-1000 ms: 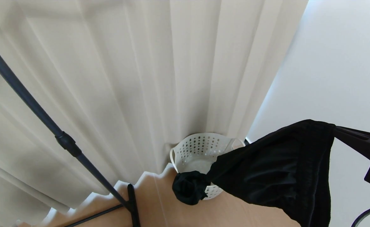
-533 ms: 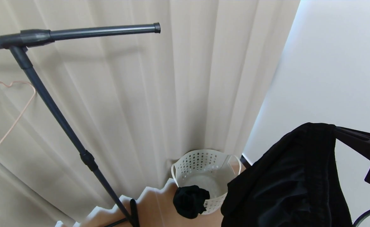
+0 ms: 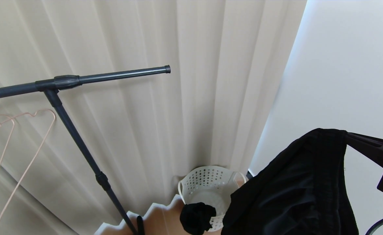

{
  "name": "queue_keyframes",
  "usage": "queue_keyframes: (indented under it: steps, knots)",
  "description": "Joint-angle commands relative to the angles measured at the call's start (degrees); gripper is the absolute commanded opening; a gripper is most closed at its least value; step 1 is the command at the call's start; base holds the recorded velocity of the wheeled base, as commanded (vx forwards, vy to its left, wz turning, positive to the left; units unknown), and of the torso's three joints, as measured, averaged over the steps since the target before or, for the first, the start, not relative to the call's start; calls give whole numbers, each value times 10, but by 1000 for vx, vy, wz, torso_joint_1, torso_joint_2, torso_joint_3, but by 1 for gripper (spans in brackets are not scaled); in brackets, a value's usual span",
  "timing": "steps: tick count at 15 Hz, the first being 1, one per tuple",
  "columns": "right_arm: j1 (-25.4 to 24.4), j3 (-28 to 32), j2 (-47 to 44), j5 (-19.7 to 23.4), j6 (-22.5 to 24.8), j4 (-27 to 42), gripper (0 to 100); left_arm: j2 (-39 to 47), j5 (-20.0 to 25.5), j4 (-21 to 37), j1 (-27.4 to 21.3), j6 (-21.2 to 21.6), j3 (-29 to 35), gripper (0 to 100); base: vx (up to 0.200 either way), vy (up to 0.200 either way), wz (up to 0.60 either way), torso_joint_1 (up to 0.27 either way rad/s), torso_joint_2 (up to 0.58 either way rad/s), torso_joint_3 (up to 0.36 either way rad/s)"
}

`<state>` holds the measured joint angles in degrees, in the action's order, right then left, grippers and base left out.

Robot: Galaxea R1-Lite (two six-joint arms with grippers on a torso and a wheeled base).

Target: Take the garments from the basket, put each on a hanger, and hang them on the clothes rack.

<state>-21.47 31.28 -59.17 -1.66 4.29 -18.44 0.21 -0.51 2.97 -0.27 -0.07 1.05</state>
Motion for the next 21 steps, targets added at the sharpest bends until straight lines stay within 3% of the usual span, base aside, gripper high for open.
queue_keyframes:
  steps: [1, 10, 18, 21]
  knots:
    - [-1, 0, -2, 0, 0, 0, 0, 0, 0, 0, 0, 0, 0, 100, 0, 0, 0, 203, -466, -251]
    - [-1, -11, 1, 1, 25, -3, 0, 0, 0, -1, 0, 0, 0, 100, 0, 0, 0, 132, -292, -158]
    - [-1, -12, 3, 1, 25, -4, 0, 0, 1, 0, 0, 0, 0, 100, 0, 0, 600, 10, -2, -1]
    - [-1, -12, 3, 1, 24, -4, 0, 0, 1, 0, 0, -1, 0, 100, -200, 0, 0, 4, 4, 2]
